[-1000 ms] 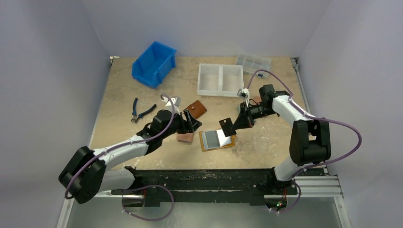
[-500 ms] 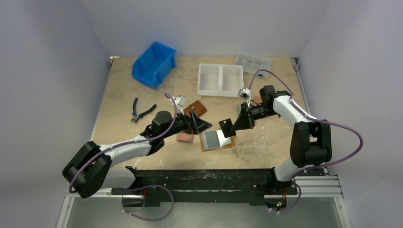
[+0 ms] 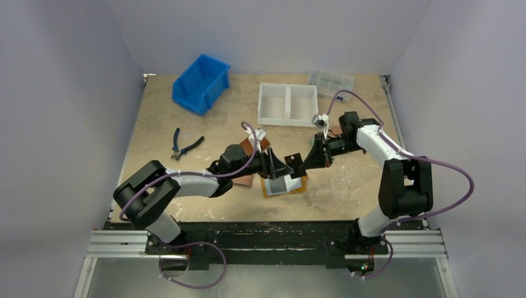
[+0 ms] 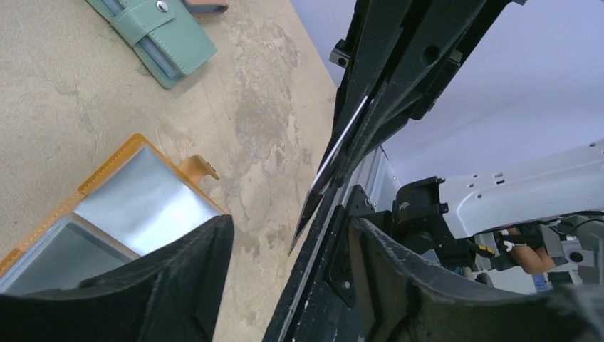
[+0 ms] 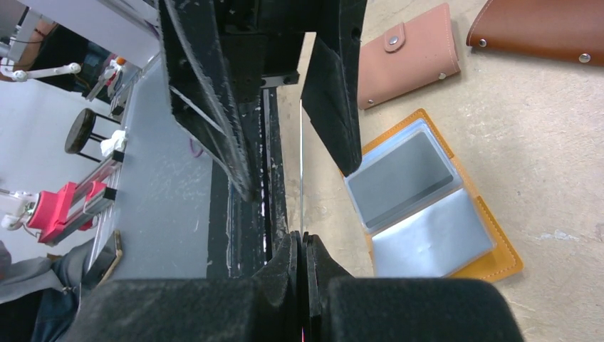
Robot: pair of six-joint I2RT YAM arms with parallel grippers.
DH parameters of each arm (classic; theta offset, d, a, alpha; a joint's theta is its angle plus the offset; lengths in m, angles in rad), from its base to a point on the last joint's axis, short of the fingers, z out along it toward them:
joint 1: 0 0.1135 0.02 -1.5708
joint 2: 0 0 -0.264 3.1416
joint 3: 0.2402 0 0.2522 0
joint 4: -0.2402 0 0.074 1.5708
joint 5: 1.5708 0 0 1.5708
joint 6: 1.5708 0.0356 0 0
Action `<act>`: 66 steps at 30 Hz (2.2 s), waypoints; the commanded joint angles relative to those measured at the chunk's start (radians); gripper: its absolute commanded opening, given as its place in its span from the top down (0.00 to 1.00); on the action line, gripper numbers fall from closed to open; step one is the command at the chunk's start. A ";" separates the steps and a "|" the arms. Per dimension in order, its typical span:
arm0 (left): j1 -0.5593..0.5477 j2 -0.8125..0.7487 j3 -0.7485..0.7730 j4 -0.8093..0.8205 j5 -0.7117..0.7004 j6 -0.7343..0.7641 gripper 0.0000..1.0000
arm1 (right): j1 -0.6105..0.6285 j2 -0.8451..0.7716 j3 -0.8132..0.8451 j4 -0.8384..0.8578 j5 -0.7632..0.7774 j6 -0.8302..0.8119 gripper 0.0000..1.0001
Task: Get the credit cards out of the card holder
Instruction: Place the credit card in the storage box.
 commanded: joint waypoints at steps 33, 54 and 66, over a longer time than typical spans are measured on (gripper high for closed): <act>0.250 -0.072 0.412 -0.982 -0.060 0.574 1.00 | -0.016 -0.225 -0.033 0.217 0.253 0.164 0.33; 0.902 0.434 1.267 -1.375 -0.143 0.775 1.00 | -0.028 -0.314 -0.077 0.256 0.298 0.196 0.32; 0.907 0.685 1.550 -1.415 -0.028 0.902 1.00 | -0.028 -0.266 -0.080 0.259 0.294 0.196 0.32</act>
